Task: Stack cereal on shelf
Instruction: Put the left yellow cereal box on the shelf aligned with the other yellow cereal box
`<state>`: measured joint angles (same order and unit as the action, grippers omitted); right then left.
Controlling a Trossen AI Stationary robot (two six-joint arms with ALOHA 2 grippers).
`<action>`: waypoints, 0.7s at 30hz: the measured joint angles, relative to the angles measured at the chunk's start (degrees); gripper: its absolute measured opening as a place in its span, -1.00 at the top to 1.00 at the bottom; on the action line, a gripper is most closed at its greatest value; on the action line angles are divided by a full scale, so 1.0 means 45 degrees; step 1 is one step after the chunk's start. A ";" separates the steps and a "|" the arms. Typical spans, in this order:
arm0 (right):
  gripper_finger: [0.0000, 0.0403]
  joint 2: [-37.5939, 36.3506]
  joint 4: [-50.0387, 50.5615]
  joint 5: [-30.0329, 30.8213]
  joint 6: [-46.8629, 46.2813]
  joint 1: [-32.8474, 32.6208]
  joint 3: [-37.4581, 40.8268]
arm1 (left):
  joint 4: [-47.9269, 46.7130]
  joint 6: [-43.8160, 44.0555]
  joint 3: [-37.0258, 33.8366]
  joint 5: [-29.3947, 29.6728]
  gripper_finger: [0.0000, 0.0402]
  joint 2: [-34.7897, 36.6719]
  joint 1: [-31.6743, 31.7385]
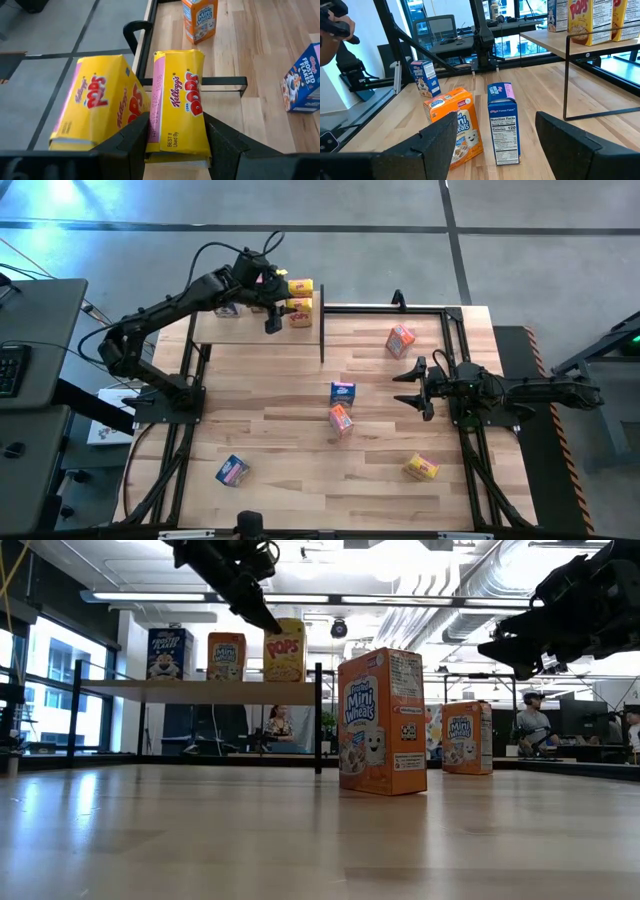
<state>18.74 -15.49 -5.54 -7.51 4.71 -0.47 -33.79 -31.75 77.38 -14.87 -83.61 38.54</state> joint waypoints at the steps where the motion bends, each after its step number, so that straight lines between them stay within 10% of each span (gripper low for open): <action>1: -0.30 0.0000 0.0000 0.0000 0.0000 0.0003 0.0000 | -0.0013 0.0000 0.0000 0.0000 0.26 0.0000 0.0004; 21: -0.30 -0.0004 0.0004 0.0000 0.0000 0.0003 0.0000 | 0.0044 0.0047 0.0000 0.0342 0.09 0.0000 0.0015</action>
<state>18.72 -15.47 -5.54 -7.51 4.73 -0.47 -33.59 -31.53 77.38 -13.33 -83.61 38.61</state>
